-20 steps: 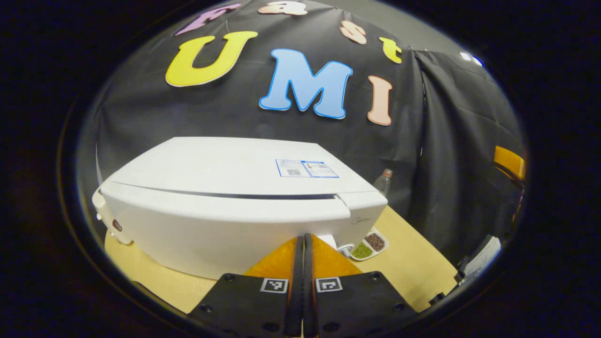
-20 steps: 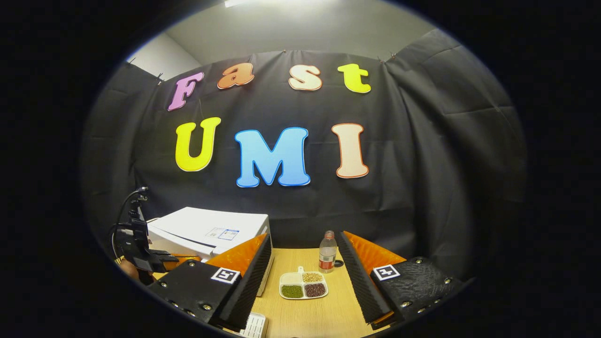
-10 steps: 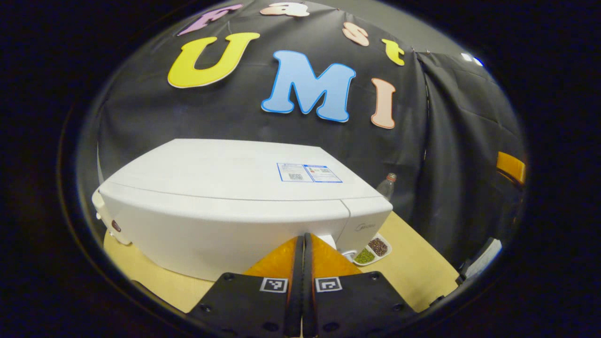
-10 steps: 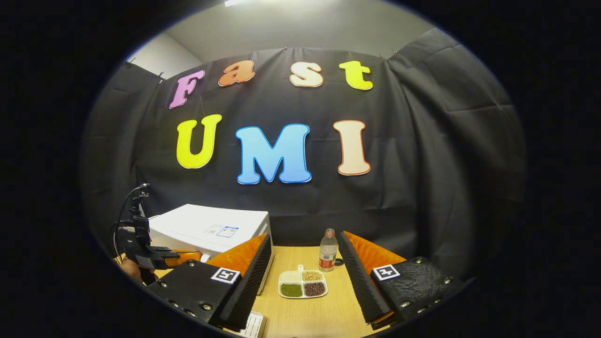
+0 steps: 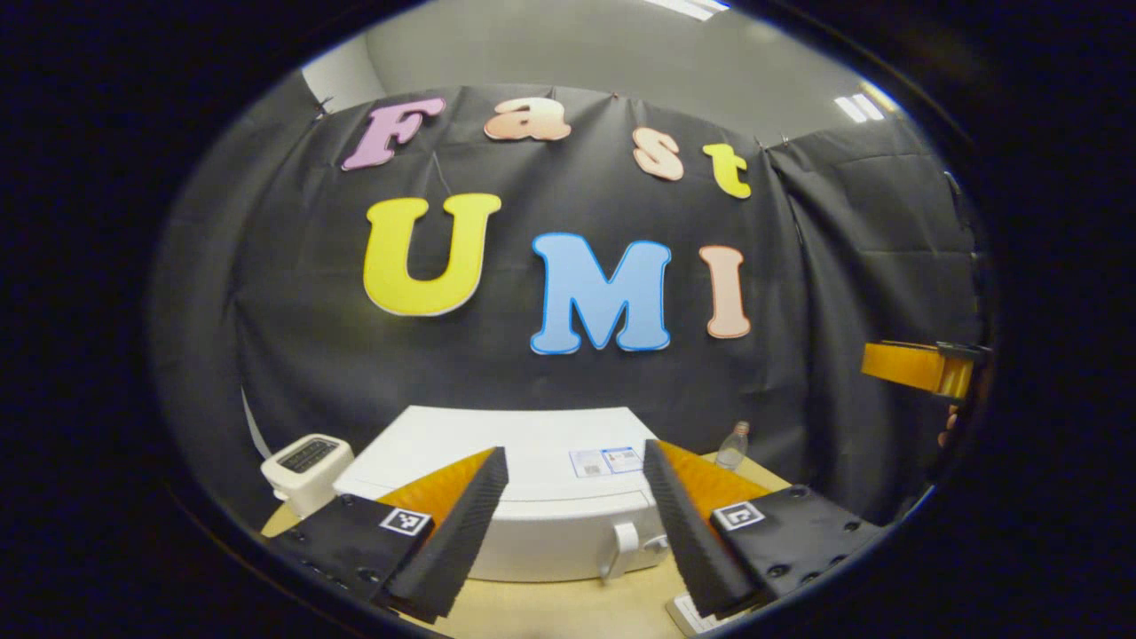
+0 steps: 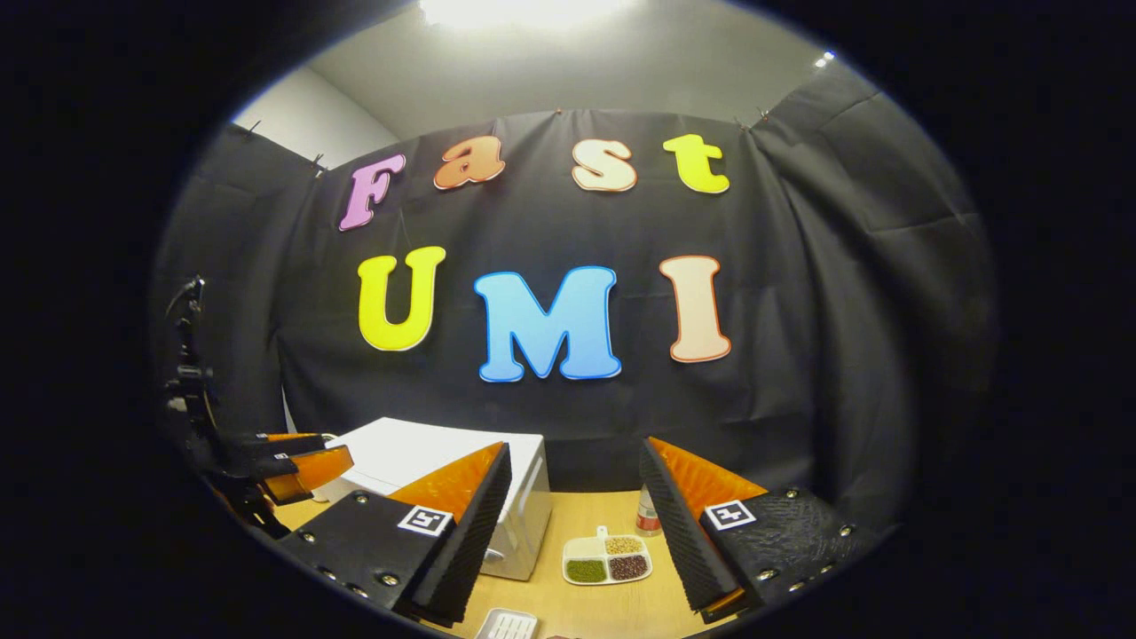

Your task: Open the microwave oven with the left hand, put the food in, and close the microwave oven.

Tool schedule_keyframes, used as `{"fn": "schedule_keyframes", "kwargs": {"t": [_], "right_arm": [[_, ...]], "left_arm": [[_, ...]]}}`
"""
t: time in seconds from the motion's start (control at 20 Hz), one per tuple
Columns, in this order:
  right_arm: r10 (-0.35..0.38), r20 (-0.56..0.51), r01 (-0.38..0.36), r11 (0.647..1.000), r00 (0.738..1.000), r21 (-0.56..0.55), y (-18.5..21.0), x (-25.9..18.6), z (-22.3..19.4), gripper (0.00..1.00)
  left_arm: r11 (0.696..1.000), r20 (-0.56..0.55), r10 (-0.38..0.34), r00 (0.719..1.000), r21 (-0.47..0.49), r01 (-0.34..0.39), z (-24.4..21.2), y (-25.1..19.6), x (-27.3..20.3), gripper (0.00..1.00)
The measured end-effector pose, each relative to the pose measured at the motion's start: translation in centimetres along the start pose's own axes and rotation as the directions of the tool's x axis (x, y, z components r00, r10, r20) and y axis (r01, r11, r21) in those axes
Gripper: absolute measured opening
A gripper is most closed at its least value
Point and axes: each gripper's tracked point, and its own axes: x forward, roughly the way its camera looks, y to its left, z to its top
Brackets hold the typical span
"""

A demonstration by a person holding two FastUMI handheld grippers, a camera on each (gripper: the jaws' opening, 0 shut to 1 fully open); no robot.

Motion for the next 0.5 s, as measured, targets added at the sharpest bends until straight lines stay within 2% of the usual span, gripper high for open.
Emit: {"fn": "schedule_keyframes", "kwargs": {"t": [0.25,0.5], "right_arm": [[-0.014,0.028,0.014,1.0,1.0,-0.017,3.8,-0.8,2.7,0.9],[-0.021,0.054,0.023,0.999,0.998,-0.046,7.0,-2.5,4.0,0.9]], "left_arm": [[0.999,0.126,0.046,0.991,-0.012,-0.045,7.9,4.8,-5.2,0.95],[0.999,0.142,0.049,0.989,-0.029,-0.046,9.0,7.7,-7.3,0.96]]}}
